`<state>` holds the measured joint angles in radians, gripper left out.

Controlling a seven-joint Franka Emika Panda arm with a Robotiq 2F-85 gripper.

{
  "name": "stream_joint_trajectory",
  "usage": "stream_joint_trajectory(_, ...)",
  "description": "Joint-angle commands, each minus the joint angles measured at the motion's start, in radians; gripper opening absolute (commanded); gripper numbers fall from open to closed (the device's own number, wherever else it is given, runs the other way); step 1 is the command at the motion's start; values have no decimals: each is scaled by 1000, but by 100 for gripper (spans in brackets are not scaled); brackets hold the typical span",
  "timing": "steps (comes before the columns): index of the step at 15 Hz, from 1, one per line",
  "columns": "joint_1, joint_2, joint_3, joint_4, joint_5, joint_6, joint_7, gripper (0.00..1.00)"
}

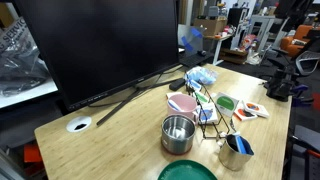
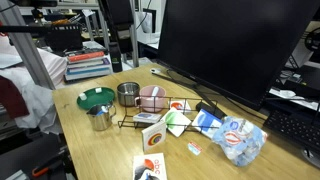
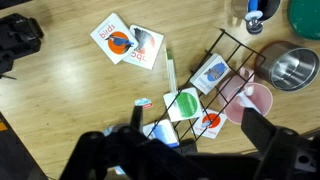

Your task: Turn the silver cup anti clockwise

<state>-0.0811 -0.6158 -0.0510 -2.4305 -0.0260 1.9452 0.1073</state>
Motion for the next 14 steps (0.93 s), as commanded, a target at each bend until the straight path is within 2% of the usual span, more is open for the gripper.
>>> stream_joint_trajectory(1,-5,1,4,2,3,-1,-3,100)
stream_joint_trajectory(14,5,0,5,-6,2,1,-25,100)
